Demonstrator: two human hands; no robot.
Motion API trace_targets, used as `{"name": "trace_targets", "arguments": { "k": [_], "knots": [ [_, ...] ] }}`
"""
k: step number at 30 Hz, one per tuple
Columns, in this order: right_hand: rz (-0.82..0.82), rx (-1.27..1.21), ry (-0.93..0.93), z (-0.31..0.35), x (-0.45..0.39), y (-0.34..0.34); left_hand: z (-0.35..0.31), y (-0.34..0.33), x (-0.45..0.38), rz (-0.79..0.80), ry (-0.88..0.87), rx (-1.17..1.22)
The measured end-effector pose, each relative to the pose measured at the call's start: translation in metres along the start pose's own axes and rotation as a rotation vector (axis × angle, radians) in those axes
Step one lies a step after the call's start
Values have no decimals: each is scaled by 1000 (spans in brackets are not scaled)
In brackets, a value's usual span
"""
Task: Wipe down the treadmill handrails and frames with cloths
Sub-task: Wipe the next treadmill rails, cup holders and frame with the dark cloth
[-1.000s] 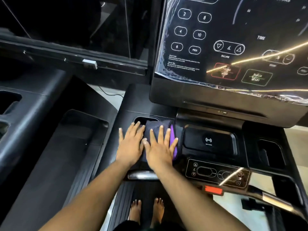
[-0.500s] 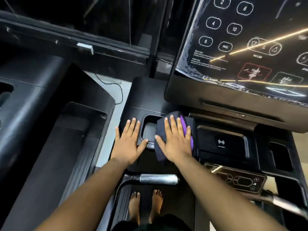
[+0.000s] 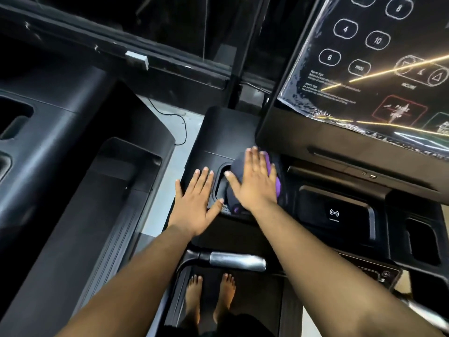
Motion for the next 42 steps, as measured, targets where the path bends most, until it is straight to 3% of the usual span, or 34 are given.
{"name": "trace_targets", "arguments": {
  "k": [6, 9, 16, 22, 24, 26, 28, 32, 35, 39, 42],
  "knots": [
    [105, -3, 349, 38, 14, -9, 12, 19, 10, -261, 76, 405],
    [174, -88, 450, 23, 47, -10, 12, 19, 15, -255, 110, 433],
    [103, 138, 160, 49, 43, -6, 9, 4, 40, -89, 81, 275],
    [77, 189, 467, 21, 53, -3, 8, 2, 36, -15, 87, 267],
    [57, 239, 361, 30, 52, -4, 8, 3, 35, -18, 90, 275],
    [43, 167, 155, 49, 54, -7, 9, 6, 34, -32, 100, 320],
    [0, 102, 72, 58, 60, -11, 9, 8, 34, -34, 101, 365],
    [82, 122, 365, 30, 66, -7, 8, 7, 35, -8, 91, 308],
    [-6, 322, 520, 1, 84, -1, 7, 3, 33, 15, 90, 190],
    [-72, 401, 442, -28, 104, -2, 7, -1, 30, 28, 94, 105],
    [41, 323, 297, -40, 85, -2, 7, -3, 30, 21, 99, 87]
  ]
}}
Point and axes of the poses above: each hand's wrist, its own x-axis away from the middle knuckle, its own y-axis out of the back of the hand, z = x × y, the point moved 5 cm from there along -x, towards the middle knuckle, and after that the axes turned 3 degrees about x, right-handed, at the moved point
